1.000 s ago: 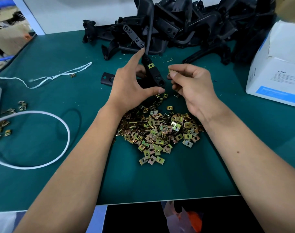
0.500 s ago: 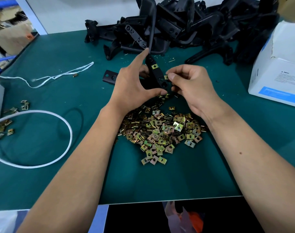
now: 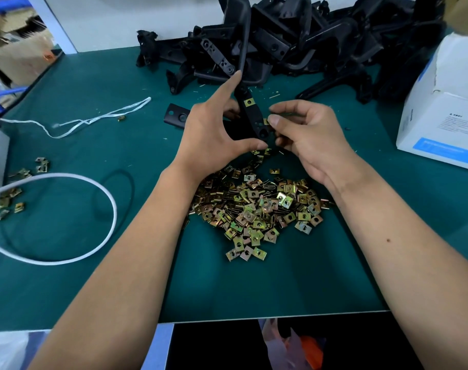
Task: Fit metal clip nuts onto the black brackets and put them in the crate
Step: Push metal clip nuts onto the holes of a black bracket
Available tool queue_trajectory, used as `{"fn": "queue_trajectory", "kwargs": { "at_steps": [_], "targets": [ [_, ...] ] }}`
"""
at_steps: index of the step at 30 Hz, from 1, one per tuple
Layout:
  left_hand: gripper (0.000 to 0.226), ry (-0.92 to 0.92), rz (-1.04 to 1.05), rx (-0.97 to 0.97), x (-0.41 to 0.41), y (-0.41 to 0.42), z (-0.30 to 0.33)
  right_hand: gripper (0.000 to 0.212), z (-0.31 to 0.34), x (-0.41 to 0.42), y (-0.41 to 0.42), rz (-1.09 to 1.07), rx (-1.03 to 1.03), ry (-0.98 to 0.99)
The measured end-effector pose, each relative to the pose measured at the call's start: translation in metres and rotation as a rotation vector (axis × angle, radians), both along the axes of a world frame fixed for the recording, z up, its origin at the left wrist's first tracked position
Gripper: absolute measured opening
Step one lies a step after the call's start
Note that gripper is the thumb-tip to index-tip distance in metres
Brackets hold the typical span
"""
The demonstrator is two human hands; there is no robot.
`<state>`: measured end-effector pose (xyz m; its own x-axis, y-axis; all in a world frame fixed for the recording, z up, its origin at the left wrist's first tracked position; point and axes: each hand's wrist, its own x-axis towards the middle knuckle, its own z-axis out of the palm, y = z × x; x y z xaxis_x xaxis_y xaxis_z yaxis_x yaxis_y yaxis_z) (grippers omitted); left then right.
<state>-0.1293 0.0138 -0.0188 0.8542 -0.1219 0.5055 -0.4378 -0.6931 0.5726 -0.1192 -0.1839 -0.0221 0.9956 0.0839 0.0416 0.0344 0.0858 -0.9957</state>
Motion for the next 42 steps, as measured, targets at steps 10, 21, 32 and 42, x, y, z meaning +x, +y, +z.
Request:
{"fn": "queue_trajectory", "kwargs": {
  "at_steps": [10, 21, 32, 42],
  "targets": [
    [0.120, 0.026, -0.095, 0.057, -0.001, 0.002, 0.005, 0.020, 0.005, 0.001, -0.014, 0.165, -0.262, -0.187],
    [0.122, 0.071, -0.098, 0.078, -0.005, -0.002, 0.009, 0.030, 0.005, -0.003, -0.011, 0.157, -0.225, -0.197],
    [0.126, 0.100, -0.050, 0.102, -0.007, -0.008, 0.011, 0.028, 0.002, -0.001, -0.007, 0.141, -0.210, -0.218],
    [0.120, 0.010, 0.012, 0.002, -0.004, -0.007, 0.004, 0.011, -0.001, -0.006, 0.008, -0.061, -0.256, -0.100]
  ]
}}
